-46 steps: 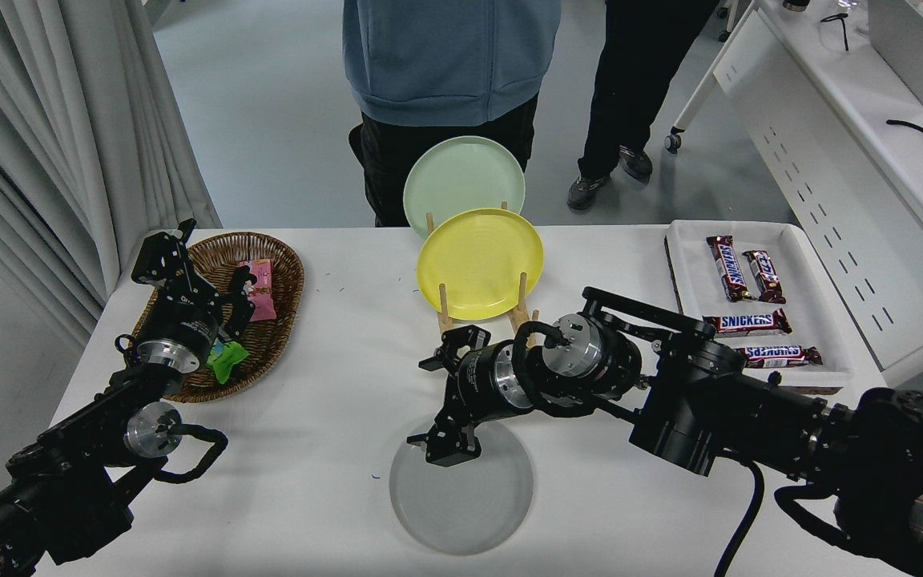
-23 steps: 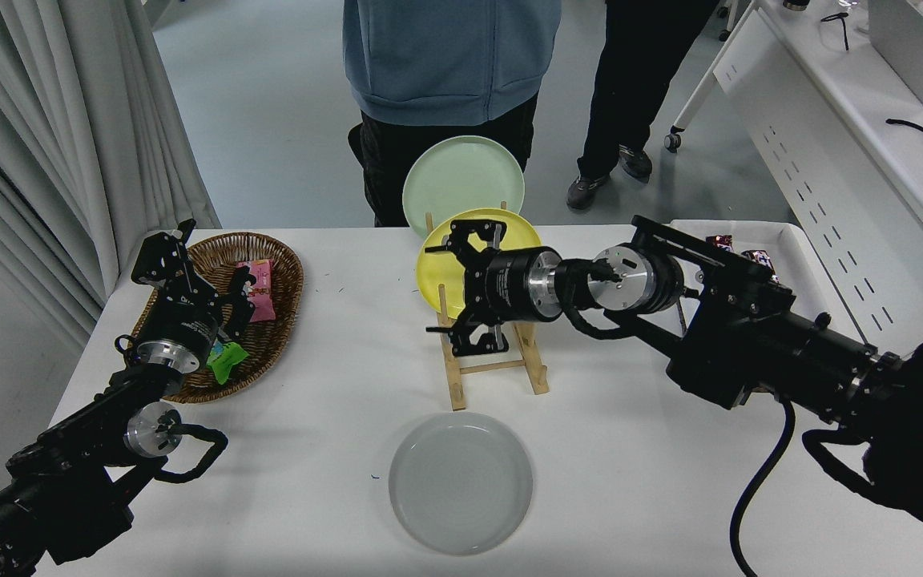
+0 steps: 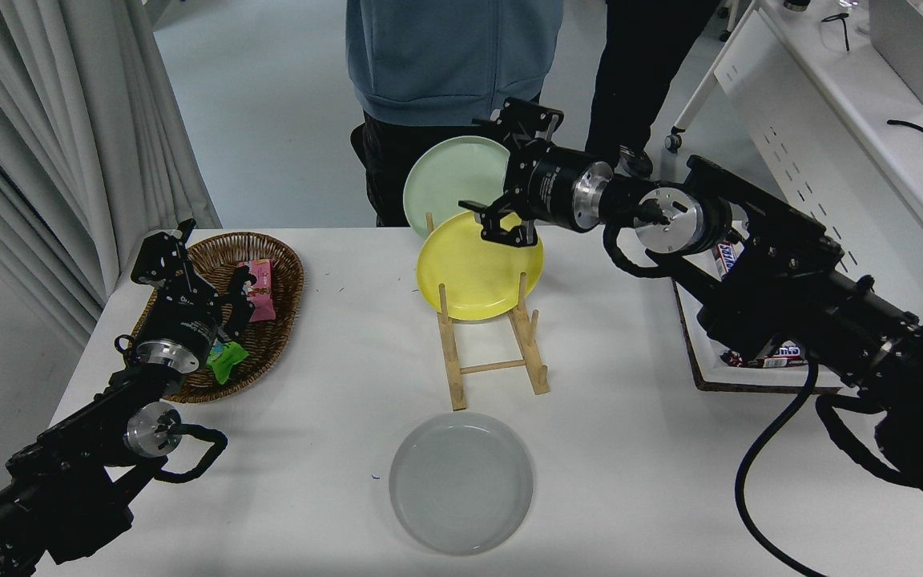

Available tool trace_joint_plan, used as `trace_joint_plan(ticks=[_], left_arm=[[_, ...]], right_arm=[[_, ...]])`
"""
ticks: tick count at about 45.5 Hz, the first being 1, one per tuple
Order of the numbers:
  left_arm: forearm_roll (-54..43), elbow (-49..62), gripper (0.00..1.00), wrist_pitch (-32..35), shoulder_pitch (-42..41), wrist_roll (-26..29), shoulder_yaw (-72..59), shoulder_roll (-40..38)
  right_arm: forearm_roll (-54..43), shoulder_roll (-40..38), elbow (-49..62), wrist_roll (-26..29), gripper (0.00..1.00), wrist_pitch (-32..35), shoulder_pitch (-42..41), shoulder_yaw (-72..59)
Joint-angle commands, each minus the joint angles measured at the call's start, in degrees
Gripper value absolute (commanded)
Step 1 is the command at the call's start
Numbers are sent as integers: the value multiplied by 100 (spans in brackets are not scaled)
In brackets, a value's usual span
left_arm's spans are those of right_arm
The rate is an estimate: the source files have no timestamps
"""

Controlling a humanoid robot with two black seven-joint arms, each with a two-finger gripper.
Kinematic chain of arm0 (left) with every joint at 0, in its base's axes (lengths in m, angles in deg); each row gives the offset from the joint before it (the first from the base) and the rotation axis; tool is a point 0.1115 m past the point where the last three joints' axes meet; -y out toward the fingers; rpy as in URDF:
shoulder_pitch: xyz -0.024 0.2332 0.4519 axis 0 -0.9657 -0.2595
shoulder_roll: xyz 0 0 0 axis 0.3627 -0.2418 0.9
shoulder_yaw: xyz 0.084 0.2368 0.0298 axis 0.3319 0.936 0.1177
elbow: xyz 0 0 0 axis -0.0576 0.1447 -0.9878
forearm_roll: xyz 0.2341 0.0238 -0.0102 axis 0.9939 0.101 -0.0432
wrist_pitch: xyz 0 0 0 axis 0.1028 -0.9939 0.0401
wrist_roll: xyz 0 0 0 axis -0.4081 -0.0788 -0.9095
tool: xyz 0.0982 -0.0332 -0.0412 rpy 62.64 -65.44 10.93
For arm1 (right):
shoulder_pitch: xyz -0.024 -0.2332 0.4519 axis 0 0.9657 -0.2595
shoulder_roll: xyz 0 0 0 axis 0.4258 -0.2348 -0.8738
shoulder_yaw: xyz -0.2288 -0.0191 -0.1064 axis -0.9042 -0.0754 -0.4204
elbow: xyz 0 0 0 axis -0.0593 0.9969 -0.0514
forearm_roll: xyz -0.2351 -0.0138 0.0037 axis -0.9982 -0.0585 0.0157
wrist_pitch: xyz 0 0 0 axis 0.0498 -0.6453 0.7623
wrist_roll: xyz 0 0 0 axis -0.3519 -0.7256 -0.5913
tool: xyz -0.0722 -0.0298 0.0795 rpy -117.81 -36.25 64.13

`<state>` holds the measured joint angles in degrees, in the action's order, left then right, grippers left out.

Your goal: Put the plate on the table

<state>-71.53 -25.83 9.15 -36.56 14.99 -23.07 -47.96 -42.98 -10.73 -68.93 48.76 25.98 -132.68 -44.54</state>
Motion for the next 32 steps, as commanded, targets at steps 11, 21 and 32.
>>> trace_joint_plan(ticks=[11, 21, 32], left_arm=[[0, 0, 100, 0, 0, 0, 0, 0], [0, 0, 100, 0, 0, 0, 0, 0], [0, 0, 100, 0, 0, 0, 0, 0]], right_arm=[[-32, -541, 262, -535, 99, 981, 539, 796], [-23, -559, 279, -1369, 99, 1403, 1057, 1358], [-41, -550, 744, -1678, 99, 1324, 1611, 1341]])
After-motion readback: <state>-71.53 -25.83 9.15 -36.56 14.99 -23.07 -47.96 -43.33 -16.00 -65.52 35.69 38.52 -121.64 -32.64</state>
